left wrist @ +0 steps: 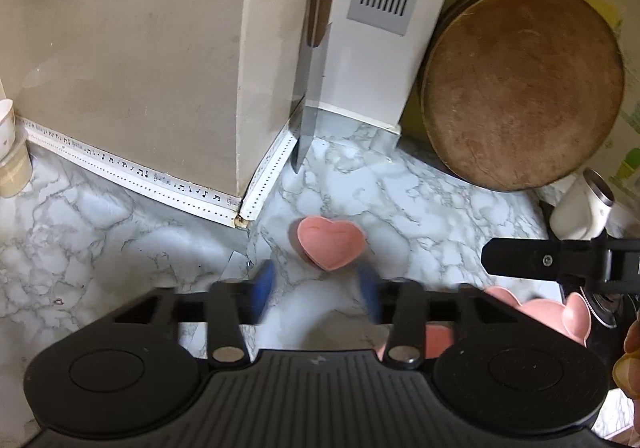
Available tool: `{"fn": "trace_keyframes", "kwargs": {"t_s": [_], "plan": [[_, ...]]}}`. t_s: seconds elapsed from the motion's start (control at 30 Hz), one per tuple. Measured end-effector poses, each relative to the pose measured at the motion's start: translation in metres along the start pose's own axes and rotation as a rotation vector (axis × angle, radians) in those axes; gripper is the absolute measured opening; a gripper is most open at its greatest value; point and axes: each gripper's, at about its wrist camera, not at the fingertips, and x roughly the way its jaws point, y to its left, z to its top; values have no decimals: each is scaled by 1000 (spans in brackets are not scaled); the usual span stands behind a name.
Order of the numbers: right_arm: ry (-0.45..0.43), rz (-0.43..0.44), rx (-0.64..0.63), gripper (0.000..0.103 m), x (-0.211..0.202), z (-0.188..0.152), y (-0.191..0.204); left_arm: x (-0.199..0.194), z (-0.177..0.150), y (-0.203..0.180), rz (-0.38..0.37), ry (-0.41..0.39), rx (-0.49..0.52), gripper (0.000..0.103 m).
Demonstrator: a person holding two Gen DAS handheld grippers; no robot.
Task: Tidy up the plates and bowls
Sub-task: 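Move both grippers to the small pink heart-shaped dish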
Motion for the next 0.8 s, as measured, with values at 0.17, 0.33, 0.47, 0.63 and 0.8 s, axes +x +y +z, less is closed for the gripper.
{"fn": "trace_keyframes", "kwargs": {"t_s": [0.17,0.33,0.47,0.63,0.8], "plan": [[38,12,31,80,26,14,-8,24,6,8,-26,41,-66,69],[63,0,54,80,55,28,-15,55,10,17,-31,84,-182,70],[88,-12,84,78,80,35,-24,80,11,20,-36,117,-228,70],[126,-24,87,74,107,40,-28,101,13,15,-30,134,-226,70],[180,-12,117,67,131,41,-35,118,15,11,-25,153,-202,70]]}}
